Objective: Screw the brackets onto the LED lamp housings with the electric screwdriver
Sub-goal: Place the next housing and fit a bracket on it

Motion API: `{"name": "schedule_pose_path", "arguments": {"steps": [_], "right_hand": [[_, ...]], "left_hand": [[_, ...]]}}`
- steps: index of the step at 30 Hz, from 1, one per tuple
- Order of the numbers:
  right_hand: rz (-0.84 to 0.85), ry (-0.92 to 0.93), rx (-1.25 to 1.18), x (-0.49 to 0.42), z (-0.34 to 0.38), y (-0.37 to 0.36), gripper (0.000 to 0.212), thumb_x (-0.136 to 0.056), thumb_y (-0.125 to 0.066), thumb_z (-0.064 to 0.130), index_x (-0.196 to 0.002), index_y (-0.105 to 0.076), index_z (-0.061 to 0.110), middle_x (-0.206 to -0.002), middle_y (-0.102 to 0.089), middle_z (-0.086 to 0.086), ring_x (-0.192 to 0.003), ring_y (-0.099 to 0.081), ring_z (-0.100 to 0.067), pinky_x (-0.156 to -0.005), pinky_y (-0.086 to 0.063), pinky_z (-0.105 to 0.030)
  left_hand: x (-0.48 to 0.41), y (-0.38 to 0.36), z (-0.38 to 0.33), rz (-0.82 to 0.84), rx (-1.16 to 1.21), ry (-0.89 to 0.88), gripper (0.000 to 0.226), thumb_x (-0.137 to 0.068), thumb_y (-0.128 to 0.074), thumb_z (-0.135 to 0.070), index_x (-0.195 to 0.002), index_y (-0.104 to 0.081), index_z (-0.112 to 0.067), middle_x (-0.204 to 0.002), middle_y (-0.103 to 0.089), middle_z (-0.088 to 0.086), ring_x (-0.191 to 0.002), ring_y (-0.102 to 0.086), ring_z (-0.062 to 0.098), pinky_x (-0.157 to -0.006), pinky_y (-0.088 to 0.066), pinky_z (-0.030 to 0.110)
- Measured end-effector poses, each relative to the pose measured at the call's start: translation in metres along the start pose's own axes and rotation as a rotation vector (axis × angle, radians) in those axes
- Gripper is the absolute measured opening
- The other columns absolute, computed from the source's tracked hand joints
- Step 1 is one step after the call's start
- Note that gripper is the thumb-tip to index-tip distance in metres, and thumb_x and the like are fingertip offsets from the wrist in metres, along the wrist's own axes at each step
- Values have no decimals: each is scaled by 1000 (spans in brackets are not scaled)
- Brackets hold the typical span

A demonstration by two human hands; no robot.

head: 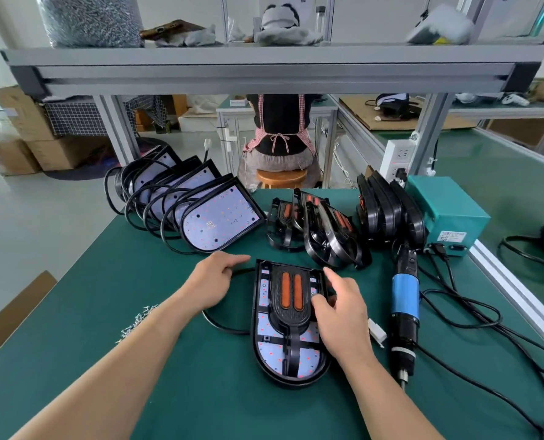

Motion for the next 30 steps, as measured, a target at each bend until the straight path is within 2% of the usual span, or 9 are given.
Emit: {"name": "schedule_pose_path", "arguments": {"steps": [2, 3, 5, 7, 11, 13, 17, 25, 30], "right_hand": [[1, 2, 3, -1, 1, 0, 56, -94, -59, 12, -149, -50, 15, -114, -52, 8, -106, -56, -16, -99, -39, -27], [1, 3, -1, -2, 2, 0, 55, -94, -60, 12, -148, -50, 15, -115, -53, 8, -108, -56, -16, -101, -39, -27], [4, -4, -24, -3, 1, 0, 54, -94, -60, 12, -147, -52, 16, -120, -55, 10, -115, -54, -12, -104, -38, -25], [7, -16, -64, -3, 0, 0, 52, -92, -61, 14, -144, -56, 19, -124, -55, 13, -118, -51, -5, -101, -35, -21], [10, -17, -118, -6, 1, 0, 47, -87, -66, 13, -133, -63, 24, -125, -64, 11, -110, -59, -3, -88, -38, -11], [7, -14, -131, -7, 0, 0, 46, -87, -67, 11, -131, -64, 24, -119, -65, 13, -103, -58, 10, -80, -36, 1], [1, -7, -160, -8, -2, -2, 43, -88, -68, 12, -129, -65, 24, -112, -62, 24, -95, -53, 25, -75, -34, 6], [-66, 34, -145, 3, 10, 7, 44, -90, -70, 15, -133, -61, 21, -117, -56, 13, -99, -56, 11, -77, -39, -1], [-312, 175, 49, 8, 32, 77, 36, -92, -66, 27, -127, -56, 24, -120, -47, 12, -110, -50, -3, -86, -41, -23]], "left_hand": [[5, 14, 6, -58, 26, 18, 44, -100, -47, -5, -133, -65, -28, -116, -58, -6, -95, -57, 16, -71, -42, 17], [8, 26, 10, -107, 37, 28, 38, -99, -52, -8, -127, -68, -27, -115, -61, -6, -96, -60, 16, -75, -43, 17], [17, 50, 23, -179, 70, 65, 22, -94, -63, -10, -103, -76, -24, -107, -71, -6, -98, -65, 17, -86, -47, 26], [28, 67, 40, -184, 104, 135, 14, -90, -71, -11, -84, -76, -22, -92, -75, -2, -92, -67, 19, -85, -50, 31], [45, 80, 63, -123, 53, 231, 15, -84, -76, -7, -74, -73, -18, -80, -72, 4, -77, -62, 20, -72, -47, 28], [49, 80, 65, -63, 4, 233, 14, -82, -77, -6, -73, -74, -17, -76, -72, 5, -72, -61, 18, -73, -49, 30], [54, 72, 64, 135, -218, 195, 15, -77, -80, -10, -74, -73, -23, -75, -71, -4, -72, -65, 16, -72, -55, 34], [51, 61, 50, 197, -487, 79, 21, -83, -72, -16, -72, -63, -30, -85, -64, -11, -83, -61, 8, -73, -49, 23], [56, 70, 23, -89, -113, -2, 27, -85, -74, -8, -71, -62, -27, -73, -66, -5, -71, -59, 12, -67, -45, 23]]}}
Point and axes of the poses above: each hand's wrist, its own x-axis away from the middle knuckle, its own y-axis out of the back of the hand, z = x × y, the point moved 9 cm from there along -x, towards the middle knuckle
